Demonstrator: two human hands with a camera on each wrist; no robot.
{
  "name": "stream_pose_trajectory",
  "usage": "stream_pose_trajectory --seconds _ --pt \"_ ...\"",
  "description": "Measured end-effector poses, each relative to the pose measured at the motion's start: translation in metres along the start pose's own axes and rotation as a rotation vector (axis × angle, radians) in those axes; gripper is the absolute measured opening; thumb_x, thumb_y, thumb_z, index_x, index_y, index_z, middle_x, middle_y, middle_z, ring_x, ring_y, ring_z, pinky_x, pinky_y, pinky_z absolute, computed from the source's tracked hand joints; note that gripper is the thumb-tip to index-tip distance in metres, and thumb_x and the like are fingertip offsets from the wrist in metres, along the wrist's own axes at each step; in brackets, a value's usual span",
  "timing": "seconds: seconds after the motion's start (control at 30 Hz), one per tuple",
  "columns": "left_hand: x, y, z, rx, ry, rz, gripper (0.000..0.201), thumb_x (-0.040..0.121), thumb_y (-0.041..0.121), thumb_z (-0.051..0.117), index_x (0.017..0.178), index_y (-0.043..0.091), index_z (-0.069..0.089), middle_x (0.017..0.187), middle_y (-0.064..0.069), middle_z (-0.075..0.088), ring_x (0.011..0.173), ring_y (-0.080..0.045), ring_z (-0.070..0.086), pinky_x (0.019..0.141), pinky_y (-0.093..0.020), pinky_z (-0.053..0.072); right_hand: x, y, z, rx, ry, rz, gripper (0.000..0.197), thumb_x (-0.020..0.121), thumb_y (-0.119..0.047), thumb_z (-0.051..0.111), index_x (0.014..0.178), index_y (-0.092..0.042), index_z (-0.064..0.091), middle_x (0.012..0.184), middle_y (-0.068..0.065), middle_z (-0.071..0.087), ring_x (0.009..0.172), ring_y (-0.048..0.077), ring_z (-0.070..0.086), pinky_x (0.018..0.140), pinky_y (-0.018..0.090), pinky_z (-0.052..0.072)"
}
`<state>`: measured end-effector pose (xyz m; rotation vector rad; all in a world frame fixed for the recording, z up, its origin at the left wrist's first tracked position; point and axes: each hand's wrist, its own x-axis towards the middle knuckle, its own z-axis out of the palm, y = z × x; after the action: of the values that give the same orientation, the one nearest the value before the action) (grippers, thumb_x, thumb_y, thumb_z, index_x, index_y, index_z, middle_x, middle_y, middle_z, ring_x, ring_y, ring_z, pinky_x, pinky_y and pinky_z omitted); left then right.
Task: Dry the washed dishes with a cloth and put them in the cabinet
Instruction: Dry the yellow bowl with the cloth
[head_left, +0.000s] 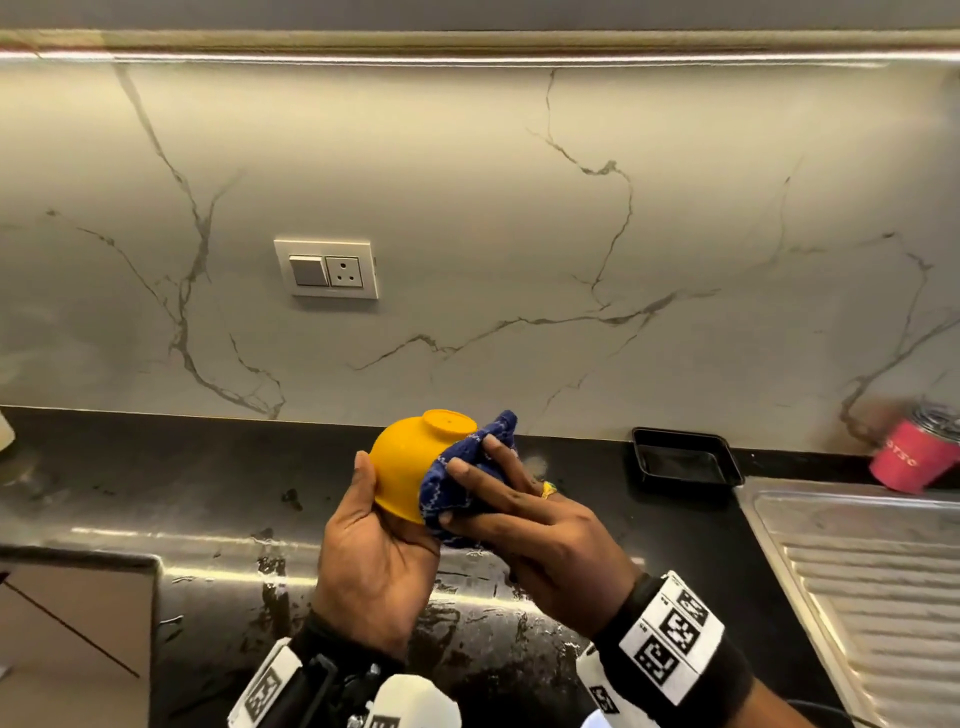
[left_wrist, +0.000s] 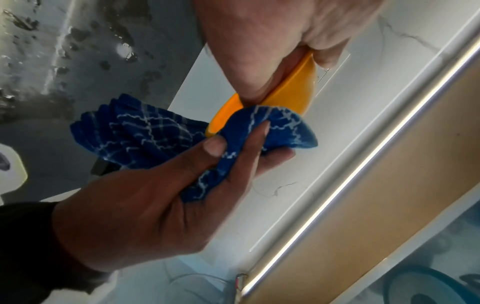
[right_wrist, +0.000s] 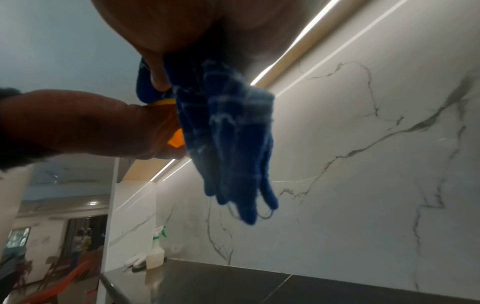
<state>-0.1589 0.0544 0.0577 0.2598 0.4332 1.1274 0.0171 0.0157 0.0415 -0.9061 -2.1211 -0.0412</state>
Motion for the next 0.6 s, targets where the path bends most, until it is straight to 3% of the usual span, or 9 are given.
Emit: stream_pose_trajectory --seconds 0.07,0.13,0.2,0.23,0.3,0.33,0.43,0.5,0.6 --pt "-0.001 -0.008 -0.001 0.026 0.012 -0.029 0.068 0.095 0.051 0.056 0.122 -0.01 0.067 0.125 -0.028 0.066 0.103 -0.037 0.073 0.075 -0.043 0.063 0.002 -0.006 0.004 -0.047 -0.013 -0.017 0.035 0.094 0.0 0.062 0.124 -0.017 0.07 0.151 0.002 0.047 0.149 0.032 0.027 0.113 0.051 0.038" --pt "-0.005 -0.012 0.001 0.042 0.012 -0.027 0.072 0.102 0.055 0.037 0.107 -0.005 0.076 0.118 -0.024 0.071 0.098 -0.031 0.075 0.075 -0.036 0.063 0.006 -0.012 0.007 -0.113 -0.014 -0.026 0.04 0.09 0.002 0.065 0.124 -0.018 0.07 0.152 0.0 0.046 0.149 0.032 0.027 0.114 0.055 0.034" --pt "-0.009 -0.008 0.004 0.045 -0.061 -0.063 0.075 0.101 0.059 0.038 0.117 -0.007 0.071 0.124 -0.025 0.068 0.109 -0.034 0.071 0.086 -0.038 0.061 0.003 -0.015 0.006 -0.112 0.005 -0.025 0.037 0.093 0.0 0.063 0.125 -0.018 0.069 0.151 0.0 0.047 0.148 0.031 0.028 0.115 0.055 0.033" --pt "-0.01 -0.004 0.006 0.03 -0.108 -0.095 0.075 0.097 0.059 0.049 0.127 -0.008 0.064 0.131 -0.028 0.063 0.116 -0.038 0.067 0.091 -0.042 0.059 -0.002 -0.015 0.003 -0.073 0.023 -0.016 0.033 0.097 -0.003 0.06 0.125 -0.017 0.069 0.151 0.001 0.047 0.148 0.031 0.03 0.116 0.053 0.034" --pt "-0.01 0.001 0.008 0.065 -0.03 -0.058 0.089 0.074 0.054 0.08 0.135 -0.007 0.058 0.131 -0.031 0.062 0.112 -0.042 0.068 0.082 -0.049 0.061 -0.016 -0.012 -0.003 0.096 0.101 0.07 0.03 0.101 -0.008 0.052 0.124 -0.014 0.069 0.15 0.003 0.048 0.145 0.029 0.036 0.115 0.045 0.037" --pt "-0.01 0.001 0.008 0.085 0.04 -0.021 0.089 0.07 0.052 0.081 0.136 -0.002 0.056 0.126 -0.029 0.066 0.105 -0.041 0.071 0.074 -0.05 0.062 -0.023 -0.009 -0.006 0.199 0.157 0.159 0.029 0.1 -0.009 0.053 0.124 -0.014 0.069 0.15 0.002 0.049 0.142 0.026 0.041 0.113 0.043 0.041" --pt "-0.012 -0.008 0.009 0.103 0.071 0.019 0.074 0.083 0.053 0.057 0.143 0.01 0.051 0.124 -0.023 0.069 0.1 -0.038 0.073 0.067 -0.049 0.063 -0.032 -0.006 -0.012 0.383 0.303 0.411 0.034 0.095 -0.015 0.058 0.128 -0.023 0.066 0.146 -0.006 0.053 0.134 0.017 0.052 0.103 0.047 0.05" --pt "-0.015 -0.019 0.01 0.092 0.093 0.001 0.071 0.087 0.053 0.052 0.145 0.01 0.049 0.127 -0.024 0.067 0.102 -0.037 0.072 0.068 -0.048 0.064 -0.032 -0.011 -0.012 0.323 0.353 0.405 0.037 0.094 -0.016 0.06 0.13 -0.025 0.064 0.145 -0.005 0.054 0.135 0.018 0.051 0.105 0.045 0.049" --pt "-0.018 -0.029 0.009 0.068 0.076 0.003 0.068 0.095 0.051 0.046 0.145 0.004 0.048 0.129 -0.026 0.065 0.102 -0.036 0.073 0.067 -0.042 0.063 -0.03 -0.024 -0.007 0.115 0.26 0.271 0.037 0.095 -0.014 0.06 0.131 -0.02 0.064 0.148 -0.002 0.051 0.142 0.023 0.041 0.111 0.04 0.043"
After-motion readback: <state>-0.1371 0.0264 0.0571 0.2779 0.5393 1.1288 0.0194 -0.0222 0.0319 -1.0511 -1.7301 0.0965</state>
